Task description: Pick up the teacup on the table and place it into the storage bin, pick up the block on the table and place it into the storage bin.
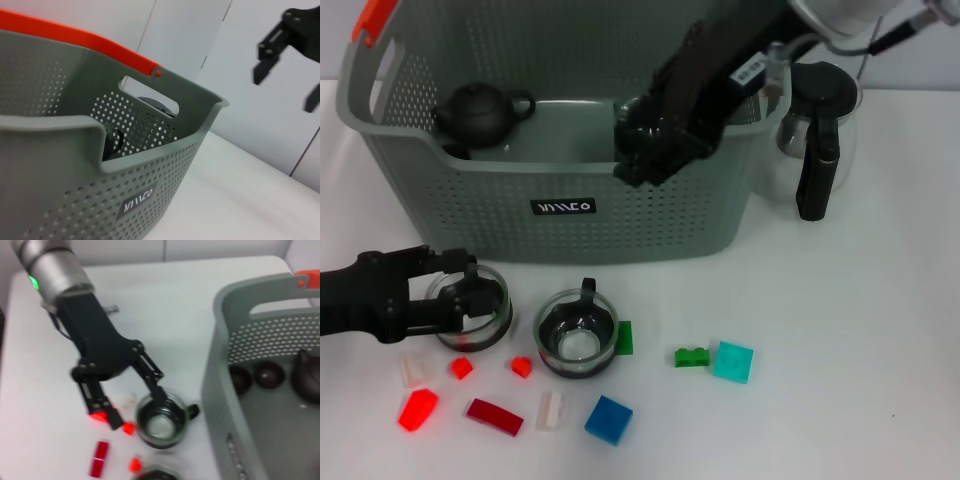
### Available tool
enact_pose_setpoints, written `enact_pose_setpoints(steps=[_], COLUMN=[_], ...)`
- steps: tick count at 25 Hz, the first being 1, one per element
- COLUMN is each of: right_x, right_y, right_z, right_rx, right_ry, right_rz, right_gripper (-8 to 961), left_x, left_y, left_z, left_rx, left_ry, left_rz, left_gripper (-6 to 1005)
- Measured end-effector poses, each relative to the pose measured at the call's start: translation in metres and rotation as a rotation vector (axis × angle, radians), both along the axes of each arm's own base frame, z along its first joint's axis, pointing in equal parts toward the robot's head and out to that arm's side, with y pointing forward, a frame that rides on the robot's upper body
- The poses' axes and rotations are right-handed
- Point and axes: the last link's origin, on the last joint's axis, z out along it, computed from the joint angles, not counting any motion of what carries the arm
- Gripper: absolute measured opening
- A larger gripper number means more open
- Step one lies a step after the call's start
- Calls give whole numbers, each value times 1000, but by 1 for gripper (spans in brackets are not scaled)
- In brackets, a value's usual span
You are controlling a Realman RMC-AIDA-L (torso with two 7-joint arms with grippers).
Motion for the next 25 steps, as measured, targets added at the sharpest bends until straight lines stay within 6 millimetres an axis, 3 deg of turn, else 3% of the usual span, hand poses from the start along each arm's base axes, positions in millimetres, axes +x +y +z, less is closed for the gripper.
enact_pose_setpoints(steps=[5, 8, 17, 22, 25], right_x=[14, 40, 167, 212, 225], right_y=[-6, -8, -28, -30, -32], right_z=[27, 36, 7, -9, -15], right_rx=[-77, -87, -64, -9, -10], right_ry=[241, 387, 632, 616, 602], right_rz=[-47, -74, -109, -195, -217], right_gripper=[645, 644, 643, 642, 642], left_x=[0, 1, 5, 11, 17], left_y=[0, 2, 9, 11, 9], left_z=[0, 0, -2, 1, 11], left_rx=[-1, -1, 0, -26, -85], left_ry=[1, 2, 7, -13, -37], left_rz=[-2, -6, -19, -23, -6], left_gripper=[843, 843, 844, 844, 843])
